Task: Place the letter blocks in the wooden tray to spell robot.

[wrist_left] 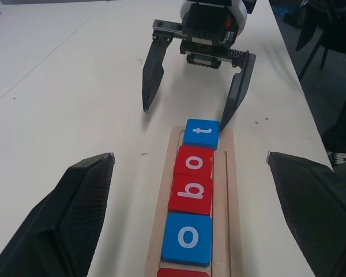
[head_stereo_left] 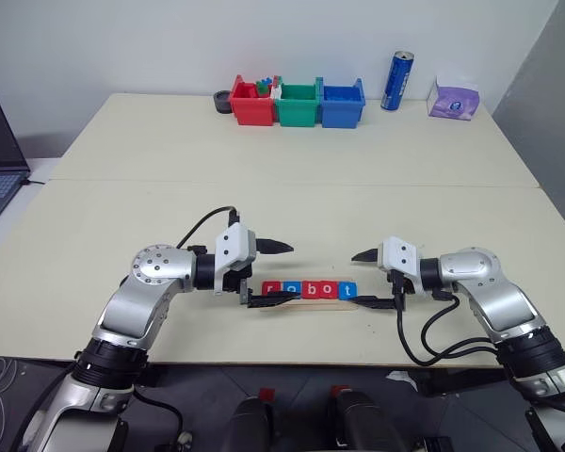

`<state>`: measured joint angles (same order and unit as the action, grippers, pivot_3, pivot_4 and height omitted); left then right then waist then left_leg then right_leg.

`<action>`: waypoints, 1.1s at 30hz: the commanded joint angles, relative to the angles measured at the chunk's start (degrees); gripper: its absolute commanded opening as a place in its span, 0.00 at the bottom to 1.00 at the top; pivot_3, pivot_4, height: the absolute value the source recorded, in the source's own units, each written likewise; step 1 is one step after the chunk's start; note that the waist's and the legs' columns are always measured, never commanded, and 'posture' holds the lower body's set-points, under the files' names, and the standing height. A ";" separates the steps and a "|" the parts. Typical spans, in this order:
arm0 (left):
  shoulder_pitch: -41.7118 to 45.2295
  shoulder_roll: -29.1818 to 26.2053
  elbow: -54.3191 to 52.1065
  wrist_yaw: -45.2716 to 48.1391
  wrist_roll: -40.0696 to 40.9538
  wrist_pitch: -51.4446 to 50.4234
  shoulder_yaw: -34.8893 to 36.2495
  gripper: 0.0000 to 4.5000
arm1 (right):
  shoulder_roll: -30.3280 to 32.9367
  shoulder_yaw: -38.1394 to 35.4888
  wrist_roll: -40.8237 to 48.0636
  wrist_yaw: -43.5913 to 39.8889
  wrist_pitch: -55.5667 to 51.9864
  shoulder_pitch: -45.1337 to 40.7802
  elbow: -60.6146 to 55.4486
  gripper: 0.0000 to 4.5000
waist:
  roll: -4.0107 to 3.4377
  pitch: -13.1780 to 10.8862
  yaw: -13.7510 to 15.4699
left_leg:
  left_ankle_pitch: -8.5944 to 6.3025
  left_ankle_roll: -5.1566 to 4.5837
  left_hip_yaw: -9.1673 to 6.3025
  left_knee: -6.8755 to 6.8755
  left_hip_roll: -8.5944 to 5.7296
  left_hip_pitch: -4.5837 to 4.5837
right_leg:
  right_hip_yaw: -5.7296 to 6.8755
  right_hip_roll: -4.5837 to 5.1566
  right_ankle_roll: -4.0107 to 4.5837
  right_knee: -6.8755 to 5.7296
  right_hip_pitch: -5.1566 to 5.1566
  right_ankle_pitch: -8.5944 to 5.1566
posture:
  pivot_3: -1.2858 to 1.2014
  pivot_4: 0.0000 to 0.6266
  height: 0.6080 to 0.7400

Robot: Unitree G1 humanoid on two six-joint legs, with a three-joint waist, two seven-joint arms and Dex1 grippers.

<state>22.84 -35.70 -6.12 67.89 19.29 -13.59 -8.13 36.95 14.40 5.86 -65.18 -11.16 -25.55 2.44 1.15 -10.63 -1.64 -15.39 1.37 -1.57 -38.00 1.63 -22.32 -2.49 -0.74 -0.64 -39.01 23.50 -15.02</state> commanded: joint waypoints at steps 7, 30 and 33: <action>0.56 -0.14 -2.85 -0.79 0.61 -0.74 0.46 1.00 | -0.04 -0.88 2.07 -1.25 -2.14 -0.08 -1.88 0.99 | 0.00 0.00 0.00 | 0.00 0.00 0.00 0.00 0.00 0.00 | 0.00 0.00 0.00 0.00 0.00 0.00 | 0.52 0.24 1.00; 0.27 -0.24 -1.94 -0.23 0.51 0.14 0.32 1.00 | 2.27 -4.75 10.99 0.68 -12.27 6.93 -16.52 0.39 | 0.00 0.00 -0.04 | 0.00 0.00 -0.01 0.00 0.00 0.00 | 0.00 0.00 -0.18 0.00 0.00 -0.10 | 0.52 0.24 1.00; 0.37 -0.25 -1.69 -0.08 0.50 0.35 0.34 1.00 | 0.63 -3.50 10.72 1.99 -13.01 6.44 -17.74 0.14 | 0.00 0.00 -0.08 | 0.00 0.00 -0.01 0.00 0.01 0.01 | 0.00 -0.02 -0.18 -0.02 0.00 -0.10 | 0.52 0.24 1.00</action>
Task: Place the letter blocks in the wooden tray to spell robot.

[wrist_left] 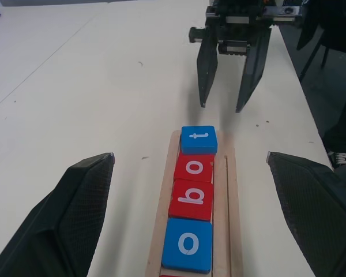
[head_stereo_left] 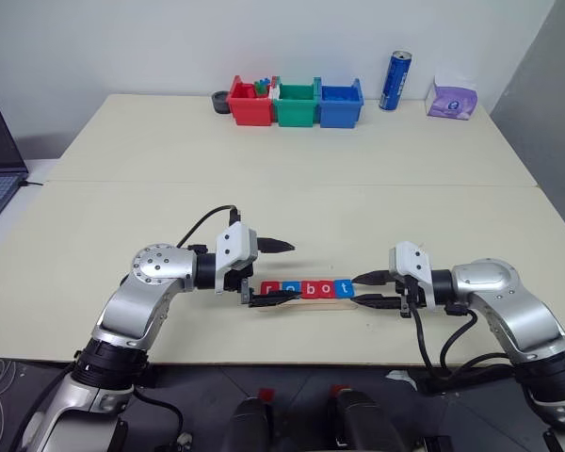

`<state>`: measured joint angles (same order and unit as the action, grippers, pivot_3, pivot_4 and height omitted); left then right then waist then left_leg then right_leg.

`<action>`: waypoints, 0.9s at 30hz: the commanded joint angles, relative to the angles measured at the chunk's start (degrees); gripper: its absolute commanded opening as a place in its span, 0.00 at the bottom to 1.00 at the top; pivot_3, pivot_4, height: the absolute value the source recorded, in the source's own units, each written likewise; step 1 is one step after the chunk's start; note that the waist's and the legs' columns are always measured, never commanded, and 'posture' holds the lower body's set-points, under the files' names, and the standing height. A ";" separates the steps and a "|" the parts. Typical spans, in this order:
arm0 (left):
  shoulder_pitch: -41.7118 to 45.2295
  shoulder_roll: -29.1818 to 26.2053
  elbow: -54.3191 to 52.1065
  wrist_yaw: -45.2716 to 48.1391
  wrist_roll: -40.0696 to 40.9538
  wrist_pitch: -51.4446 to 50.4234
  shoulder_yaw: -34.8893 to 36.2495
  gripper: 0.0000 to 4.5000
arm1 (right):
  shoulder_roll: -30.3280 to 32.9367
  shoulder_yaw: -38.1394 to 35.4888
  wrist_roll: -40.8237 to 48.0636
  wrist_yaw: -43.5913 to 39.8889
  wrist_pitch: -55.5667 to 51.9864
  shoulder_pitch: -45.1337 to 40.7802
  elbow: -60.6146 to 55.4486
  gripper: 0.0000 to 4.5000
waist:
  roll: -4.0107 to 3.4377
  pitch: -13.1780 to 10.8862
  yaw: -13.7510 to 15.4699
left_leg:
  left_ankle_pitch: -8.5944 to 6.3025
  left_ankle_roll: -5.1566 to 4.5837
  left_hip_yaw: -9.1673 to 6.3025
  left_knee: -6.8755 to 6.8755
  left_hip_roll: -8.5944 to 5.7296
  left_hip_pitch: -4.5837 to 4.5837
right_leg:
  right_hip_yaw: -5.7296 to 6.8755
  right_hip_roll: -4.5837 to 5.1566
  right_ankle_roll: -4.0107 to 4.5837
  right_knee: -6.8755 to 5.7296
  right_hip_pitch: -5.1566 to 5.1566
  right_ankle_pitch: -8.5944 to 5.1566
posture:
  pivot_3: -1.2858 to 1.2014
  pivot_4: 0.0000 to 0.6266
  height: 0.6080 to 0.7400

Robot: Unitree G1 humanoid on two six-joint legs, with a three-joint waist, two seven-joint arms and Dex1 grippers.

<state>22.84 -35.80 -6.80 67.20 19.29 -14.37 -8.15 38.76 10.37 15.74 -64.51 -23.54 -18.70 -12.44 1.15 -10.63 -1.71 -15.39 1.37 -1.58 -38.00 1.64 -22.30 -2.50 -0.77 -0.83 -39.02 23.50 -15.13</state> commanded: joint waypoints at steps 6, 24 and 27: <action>0.01 -0.30 -0.93 0.94 0.42 1.35 0.58 1.00 | -4.77 5.73 -3.34 4.01 1.70 -2.09 -2.50 0.01 | 0.00 0.00 0.02 | 0.00 0.00 -0.01 0.00 0.00 -0.01 | 0.00 0.00 0.00 0.00 0.00 0.00 | 0.52 0.24 1.00; -0.85 -0.80 -2.24 -0.12 0.59 0.40 1.19 1.00 | -6.22 9.92 -12.70 5.40 11.09 -7.56 7.30 0.01 | 0.00 0.00 0.03 | 0.00 0.00 0.00 0.00 0.00 -0.01 | 0.01 0.01 0.05 0.01 0.00 0.03 | 0.52 0.24 1.00; -0.74 -0.77 -2.20 -0.32 0.63 0.36 1.04 1.00 | -5.81 9.58 -12.80 5.06 11.65 -7.70 7.95 0.01 | 0.00 0.00 0.03 | 0.00 0.00 0.00 0.00 0.00 -0.01 | 0.01 0.01 0.07 0.01 0.00 0.04 | 0.52 0.24 1.00</action>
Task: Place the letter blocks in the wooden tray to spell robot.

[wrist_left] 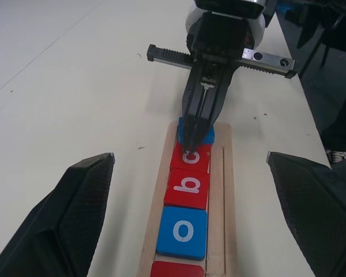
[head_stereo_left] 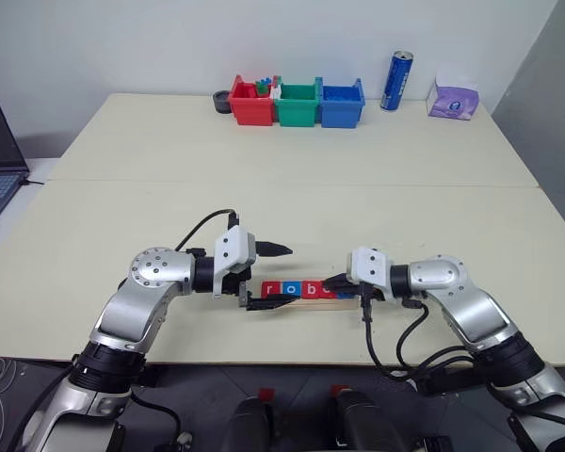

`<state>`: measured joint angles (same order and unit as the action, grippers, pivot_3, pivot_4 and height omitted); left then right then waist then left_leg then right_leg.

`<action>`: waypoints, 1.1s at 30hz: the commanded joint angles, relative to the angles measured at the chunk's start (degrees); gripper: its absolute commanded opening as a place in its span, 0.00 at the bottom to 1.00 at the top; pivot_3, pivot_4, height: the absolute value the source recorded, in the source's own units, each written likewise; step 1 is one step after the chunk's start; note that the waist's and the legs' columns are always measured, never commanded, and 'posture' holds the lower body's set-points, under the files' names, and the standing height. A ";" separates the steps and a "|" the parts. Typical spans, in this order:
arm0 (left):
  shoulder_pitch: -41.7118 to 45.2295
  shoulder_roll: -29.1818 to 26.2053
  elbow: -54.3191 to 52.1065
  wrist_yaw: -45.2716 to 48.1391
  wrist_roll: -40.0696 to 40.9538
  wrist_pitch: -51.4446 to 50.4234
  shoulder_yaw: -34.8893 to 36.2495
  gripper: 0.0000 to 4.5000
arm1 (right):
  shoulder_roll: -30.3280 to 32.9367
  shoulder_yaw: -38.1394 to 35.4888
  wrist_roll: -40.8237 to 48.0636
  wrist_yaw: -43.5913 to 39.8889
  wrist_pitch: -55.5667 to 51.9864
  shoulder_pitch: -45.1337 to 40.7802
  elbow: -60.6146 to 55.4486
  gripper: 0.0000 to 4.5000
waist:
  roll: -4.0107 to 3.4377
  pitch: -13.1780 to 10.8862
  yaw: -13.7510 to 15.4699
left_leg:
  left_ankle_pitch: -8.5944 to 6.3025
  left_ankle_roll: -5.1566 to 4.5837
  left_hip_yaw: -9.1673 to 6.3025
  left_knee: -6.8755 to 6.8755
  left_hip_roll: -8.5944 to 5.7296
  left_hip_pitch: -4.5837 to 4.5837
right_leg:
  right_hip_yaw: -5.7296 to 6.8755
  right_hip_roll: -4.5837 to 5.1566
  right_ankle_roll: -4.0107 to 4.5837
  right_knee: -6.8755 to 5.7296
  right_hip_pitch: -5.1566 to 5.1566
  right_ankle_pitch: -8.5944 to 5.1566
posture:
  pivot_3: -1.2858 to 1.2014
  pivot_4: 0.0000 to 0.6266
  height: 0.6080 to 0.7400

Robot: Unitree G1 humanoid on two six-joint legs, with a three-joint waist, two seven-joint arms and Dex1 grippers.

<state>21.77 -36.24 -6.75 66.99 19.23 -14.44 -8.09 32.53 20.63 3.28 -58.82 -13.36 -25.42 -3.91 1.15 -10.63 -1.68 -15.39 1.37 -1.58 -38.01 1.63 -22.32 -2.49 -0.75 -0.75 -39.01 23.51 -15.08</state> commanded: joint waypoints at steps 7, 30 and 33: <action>0.76 -0.25 -1.83 -0.10 0.63 0.51 0.83 1.00 | 2.29 -1.50 0.03 -1.72 2.20 -0.62 -0.31 0.01 | 0.00 0.00 0.01 | 0.00 0.00 0.00 0.00 0.00 0.00 | 0.00 0.00 0.11 0.00 0.00 0.06 | 0.52 0.24 1.00; 0.45 -0.20 -2.76 -0.10 1.04 -0.12 0.66 1.00 | 10.45 -10.67 13.01 -7.35 -9.83 5.01 -10.01 0.01 | 0.00 0.00 0.09 | 0.00 0.00 0.00 0.01 -0.02 -0.01 | 0.00 0.02 0.09 0.02 -0.01 0.05 | 0.52 0.24 1.00; 0.69 -0.14 -2.74 0.00 1.09 -0.23 0.60 1.00 | 9.88 -9.21 11.59 -6.41 -8.91 6.52 -11.18 0.01 | 0.00 0.00 -0.21 | 0.00 0.00 -0.01 0.01 0.01 0.00 | -0.01 -0.01 -0.06 0.00 0.00 -0.04 | 0.52 0.24 1.00</action>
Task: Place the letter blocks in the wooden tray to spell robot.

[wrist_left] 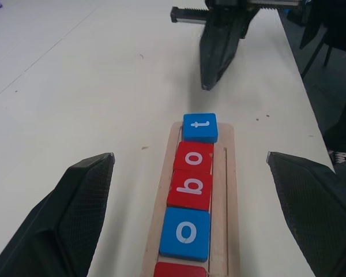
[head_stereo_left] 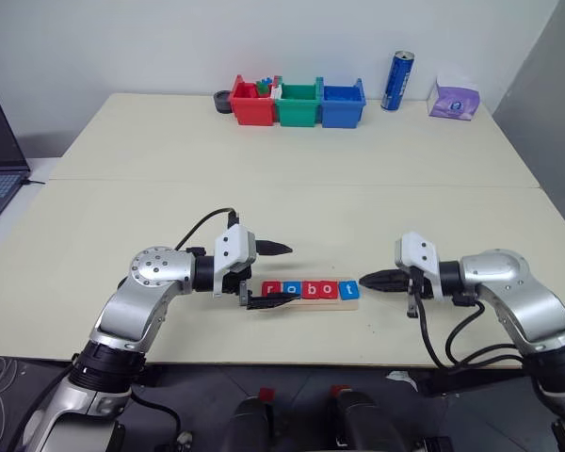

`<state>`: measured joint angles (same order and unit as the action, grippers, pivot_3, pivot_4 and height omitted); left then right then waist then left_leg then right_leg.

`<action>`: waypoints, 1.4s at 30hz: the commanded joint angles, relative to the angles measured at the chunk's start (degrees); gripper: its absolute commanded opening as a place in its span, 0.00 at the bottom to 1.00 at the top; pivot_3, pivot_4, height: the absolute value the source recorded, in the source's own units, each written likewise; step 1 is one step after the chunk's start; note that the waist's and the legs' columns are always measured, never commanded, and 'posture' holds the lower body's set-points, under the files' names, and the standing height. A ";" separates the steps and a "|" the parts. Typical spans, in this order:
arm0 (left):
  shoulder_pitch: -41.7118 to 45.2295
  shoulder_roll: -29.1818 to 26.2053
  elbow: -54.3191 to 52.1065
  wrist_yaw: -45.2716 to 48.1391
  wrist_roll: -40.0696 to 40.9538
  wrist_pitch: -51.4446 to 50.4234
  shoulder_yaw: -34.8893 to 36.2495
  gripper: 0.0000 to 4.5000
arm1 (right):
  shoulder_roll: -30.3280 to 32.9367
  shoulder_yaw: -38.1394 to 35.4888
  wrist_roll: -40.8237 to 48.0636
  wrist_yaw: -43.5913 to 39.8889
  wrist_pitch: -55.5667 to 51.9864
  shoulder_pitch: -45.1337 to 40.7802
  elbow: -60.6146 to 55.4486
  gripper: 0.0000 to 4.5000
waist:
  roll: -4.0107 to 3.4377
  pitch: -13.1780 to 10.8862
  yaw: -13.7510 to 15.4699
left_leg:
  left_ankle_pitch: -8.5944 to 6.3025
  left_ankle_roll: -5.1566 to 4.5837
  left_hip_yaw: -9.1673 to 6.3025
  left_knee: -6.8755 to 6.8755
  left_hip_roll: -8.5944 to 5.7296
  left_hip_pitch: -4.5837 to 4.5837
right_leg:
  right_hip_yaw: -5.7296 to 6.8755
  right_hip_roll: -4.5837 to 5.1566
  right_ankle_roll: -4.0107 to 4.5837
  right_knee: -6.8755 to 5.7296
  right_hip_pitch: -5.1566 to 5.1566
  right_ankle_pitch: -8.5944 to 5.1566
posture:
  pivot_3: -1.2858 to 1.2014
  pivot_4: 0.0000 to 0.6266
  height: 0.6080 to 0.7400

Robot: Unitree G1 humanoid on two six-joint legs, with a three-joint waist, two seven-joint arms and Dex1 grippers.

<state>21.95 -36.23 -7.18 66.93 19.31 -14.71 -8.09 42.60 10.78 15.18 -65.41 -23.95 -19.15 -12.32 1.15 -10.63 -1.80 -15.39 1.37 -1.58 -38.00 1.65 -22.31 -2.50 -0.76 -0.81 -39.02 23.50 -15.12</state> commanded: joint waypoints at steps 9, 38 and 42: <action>0.10 -0.71 -3.29 0.41 1.37 -0.58 0.90 1.00 | -2.53 6.02 -6.32 2.82 7.06 0.90 -1.62 0.01 | 0.00 0.00 0.08 | 0.00 0.00 0.02 -0.01 -0.02 0.01 | -0.02 0.00 -0.04 0.00 0.00 -0.02 | 0.52 0.24 1.00; -0.28 -1.14 -3.37 -0.18 1.47 -0.69 1.15 1.00 | -4.46 0.66 3.10 1.72 -1.76 -0.32 -5.43 0.01 | 0.00 0.00 0.09 | 0.00 0.00 -0.02 -0.01 0.00 0.02 | 0.01 0.00 0.03 -0.01 -0.01 0.02 | 0.52 0.24 1.00; -0.12 -0.99 -3.15 -0.14 1.49 -0.62 1.10 1.00 | -1.92 -1.11 2.39 0.82 -1.35 -2.27 -1.73 0.01 | 0.00 0.00 0.11 | 0.00 0.00 -0.01 -0.02 -0.02 0.02 | 0.00 0.00 0.00 -0.01 -0.02 0.00 | 0.52 0.24 1.00</action>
<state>21.61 -36.84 -8.70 66.90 20.11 -15.83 -8.09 39.61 11.91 17.42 -63.94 -26.15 -20.14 -14.63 1.15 -10.63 -1.68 -15.38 1.37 -1.59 -38.02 1.63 -22.29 -2.49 -0.76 -0.82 -39.02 23.48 -15.12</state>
